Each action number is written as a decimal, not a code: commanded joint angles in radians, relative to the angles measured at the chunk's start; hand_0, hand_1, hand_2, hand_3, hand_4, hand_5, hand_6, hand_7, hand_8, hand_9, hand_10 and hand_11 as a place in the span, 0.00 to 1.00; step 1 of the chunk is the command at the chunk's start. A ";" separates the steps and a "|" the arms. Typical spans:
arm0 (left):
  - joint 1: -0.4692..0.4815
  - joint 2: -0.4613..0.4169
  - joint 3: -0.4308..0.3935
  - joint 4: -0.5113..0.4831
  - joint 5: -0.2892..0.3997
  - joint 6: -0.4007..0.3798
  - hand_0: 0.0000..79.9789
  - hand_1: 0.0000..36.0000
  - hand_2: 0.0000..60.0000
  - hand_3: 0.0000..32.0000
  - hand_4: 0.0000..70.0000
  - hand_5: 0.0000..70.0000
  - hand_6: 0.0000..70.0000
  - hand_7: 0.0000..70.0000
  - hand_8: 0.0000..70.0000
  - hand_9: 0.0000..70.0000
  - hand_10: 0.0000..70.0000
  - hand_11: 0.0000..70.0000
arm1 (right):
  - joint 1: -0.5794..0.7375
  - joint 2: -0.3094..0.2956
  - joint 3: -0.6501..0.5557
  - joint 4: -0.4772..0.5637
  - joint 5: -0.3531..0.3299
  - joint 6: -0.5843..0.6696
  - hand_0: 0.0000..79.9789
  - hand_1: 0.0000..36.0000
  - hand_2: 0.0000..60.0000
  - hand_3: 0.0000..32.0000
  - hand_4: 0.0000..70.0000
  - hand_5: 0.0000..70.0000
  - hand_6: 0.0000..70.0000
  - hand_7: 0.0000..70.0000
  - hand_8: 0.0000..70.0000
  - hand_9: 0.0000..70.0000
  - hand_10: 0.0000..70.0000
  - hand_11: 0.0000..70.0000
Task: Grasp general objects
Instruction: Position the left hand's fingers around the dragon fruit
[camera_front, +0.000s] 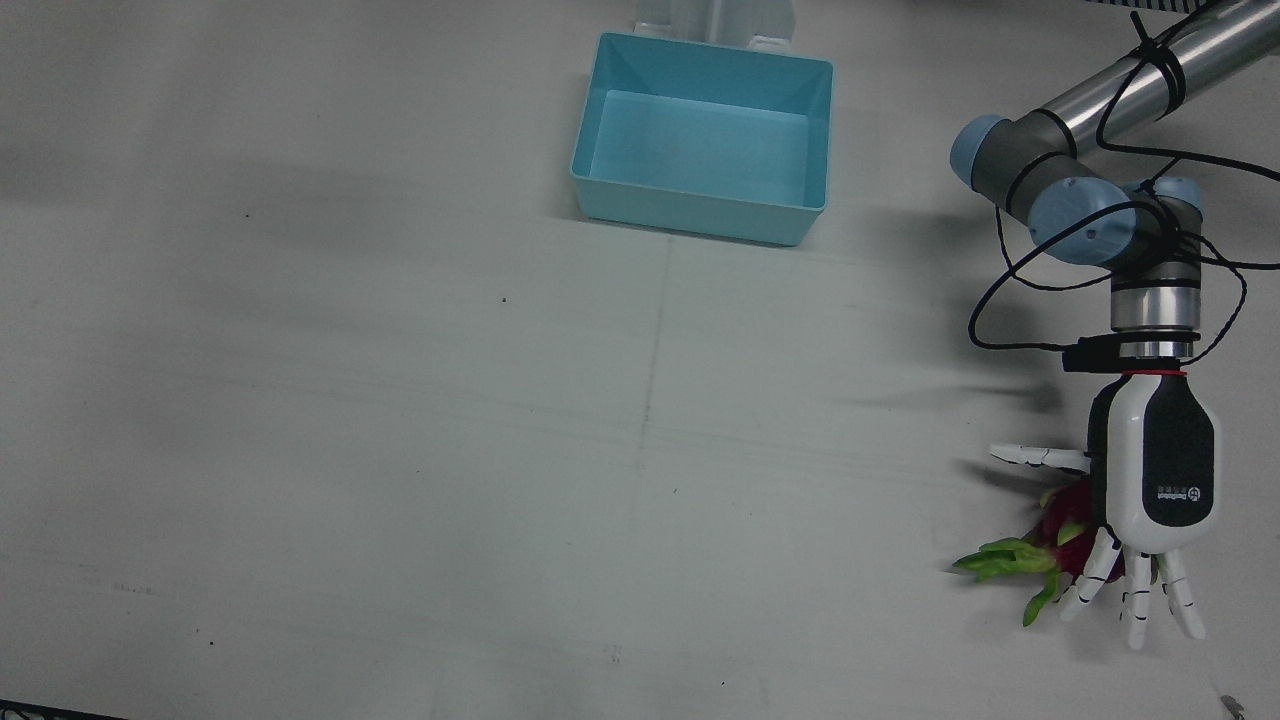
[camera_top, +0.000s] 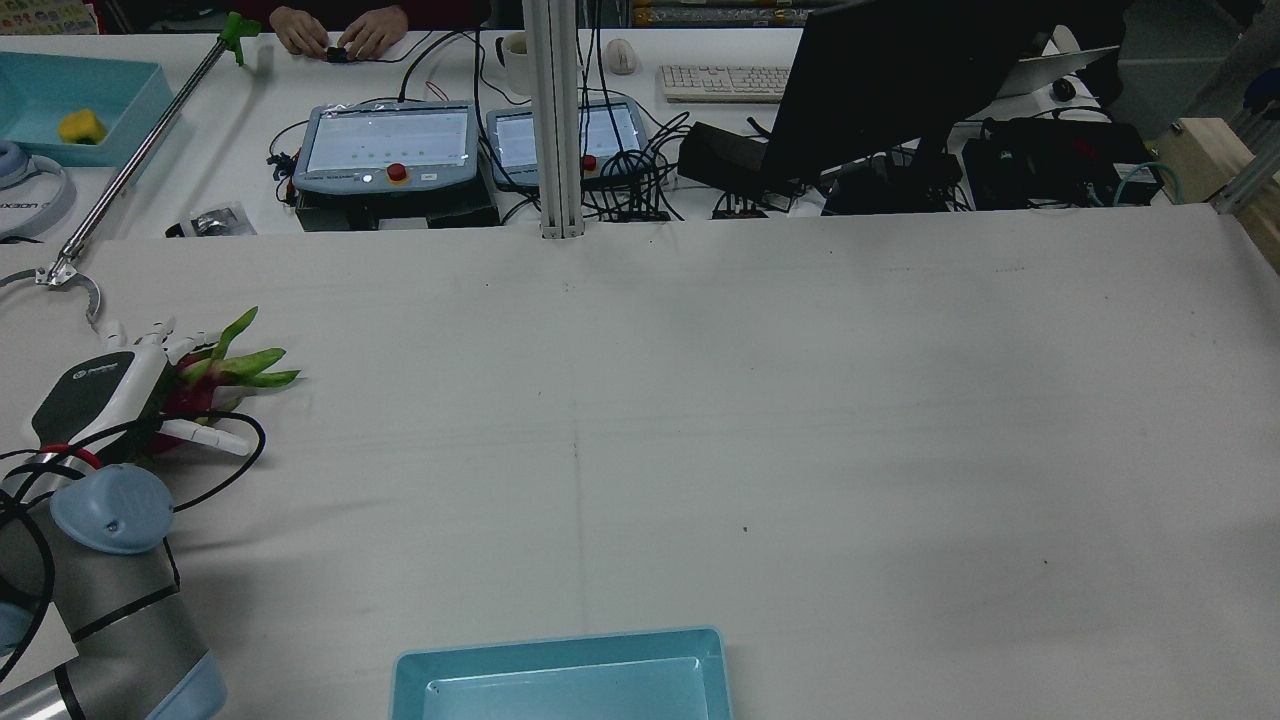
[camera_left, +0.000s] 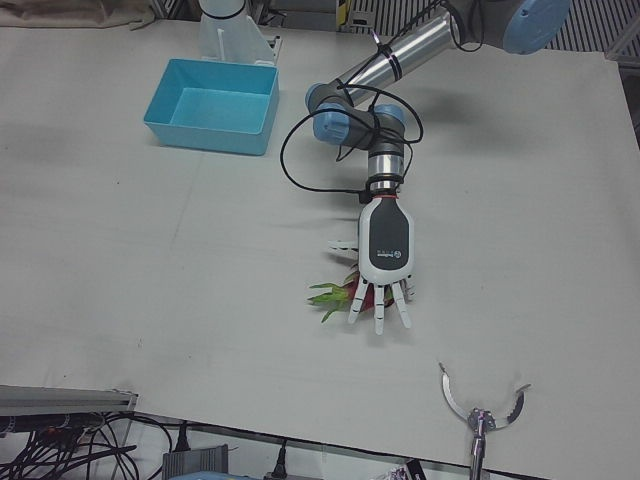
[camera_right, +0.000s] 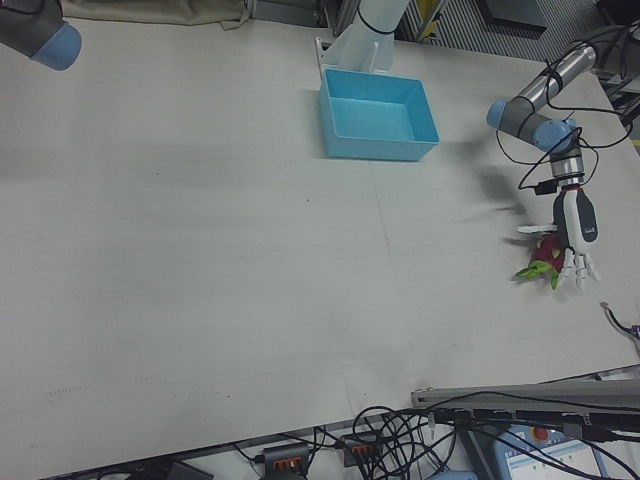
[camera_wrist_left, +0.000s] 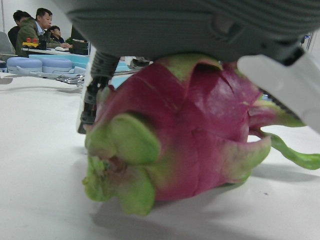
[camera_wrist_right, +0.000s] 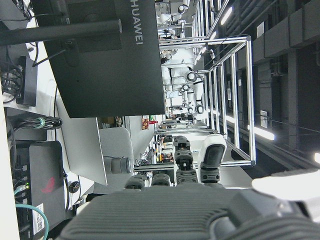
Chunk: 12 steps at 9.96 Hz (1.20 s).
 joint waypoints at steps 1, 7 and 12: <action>0.003 -0.002 0.002 0.024 -0.047 -0.001 0.57 0.29 0.00 1.00 0.00 0.00 0.00 0.00 0.00 0.00 0.00 0.00 | 0.000 0.000 0.000 0.000 0.000 0.000 0.00 0.00 0.00 0.00 0.00 0.00 0.00 0.00 0.00 0.00 0.00 0.00; 0.005 -0.002 0.004 0.042 -0.093 0.005 0.52 0.08 0.33 0.00 0.78 0.72 0.51 0.76 0.46 0.41 0.83 1.00 | 0.000 0.000 0.000 0.000 0.000 0.000 0.00 0.00 0.00 0.00 0.00 0.00 0.00 0.00 0.00 0.00 0.00 0.00; 0.005 -0.002 0.012 0.042 -0.101 0.006 0.51 0.05 0.36 0.00 1.00 0.72 0.56 0.82 0.54 0.52 0.85 1.00 | 0.000 -0.001 0.000 0.000 0.000 0.000 0.00 0.00 0.00 0.00 0.00 0.00 0.00 0.00 0.00 0.00 0.00 0.00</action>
